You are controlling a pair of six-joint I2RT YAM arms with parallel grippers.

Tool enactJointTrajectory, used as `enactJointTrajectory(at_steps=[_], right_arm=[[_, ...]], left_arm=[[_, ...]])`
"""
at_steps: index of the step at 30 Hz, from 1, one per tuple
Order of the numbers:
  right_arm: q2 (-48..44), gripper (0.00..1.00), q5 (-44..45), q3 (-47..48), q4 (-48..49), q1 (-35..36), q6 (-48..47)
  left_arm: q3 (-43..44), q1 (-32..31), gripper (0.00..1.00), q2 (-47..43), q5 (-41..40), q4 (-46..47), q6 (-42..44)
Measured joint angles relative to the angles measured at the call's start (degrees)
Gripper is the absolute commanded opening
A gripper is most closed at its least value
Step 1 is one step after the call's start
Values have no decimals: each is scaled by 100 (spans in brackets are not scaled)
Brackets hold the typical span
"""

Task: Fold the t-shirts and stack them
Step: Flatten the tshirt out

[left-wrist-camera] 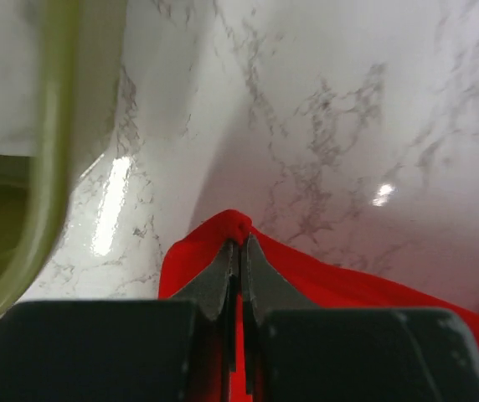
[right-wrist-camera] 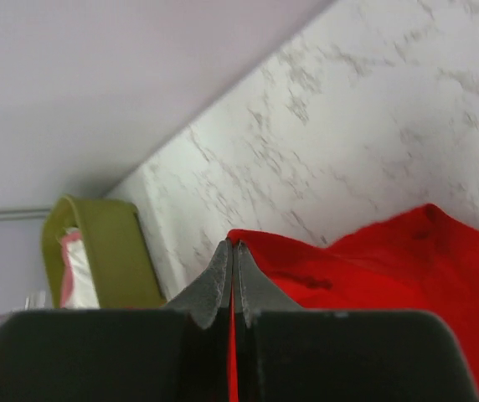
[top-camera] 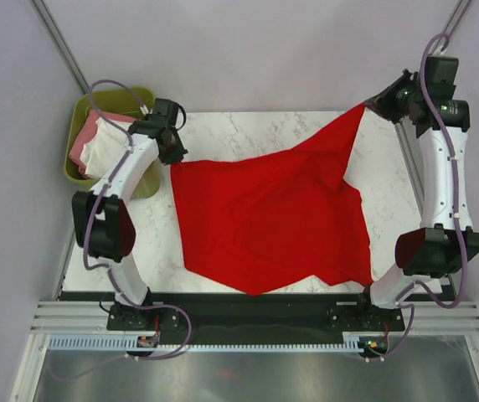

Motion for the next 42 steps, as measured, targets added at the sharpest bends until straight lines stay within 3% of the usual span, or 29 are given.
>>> enactJointTrajectory(at_steps=[6,12,18,26,30,35,42], right_arm=[[623,0,-455,1810,448,-398,643],[575,0,-1274,2164,1786,-769,1609],[57,0,-1764,2538,2776,-1047,2184],[-1550,0,-1878,2708,3665,-664,2452],[-2557,0,-1613,2240,3016,-422,1969],[-3580,0,-697,1108,1329,-289,898],[-2905,0,437,343,-487,-221,-634]], left_arm=[[715,-4,2,-1078,-297,-151,13],[1622,-4,2,-1982,-509,-284,7],[1976,-28,2,-3416,-291,-52,-20],[2140,-26,2,-5243,-59,365,-131],[1943,-26,2,-5657,-31,542,-175],[708,-26,2,-6212,192,413,-332],[-260,-26,2,-6041,361,146,-426]])
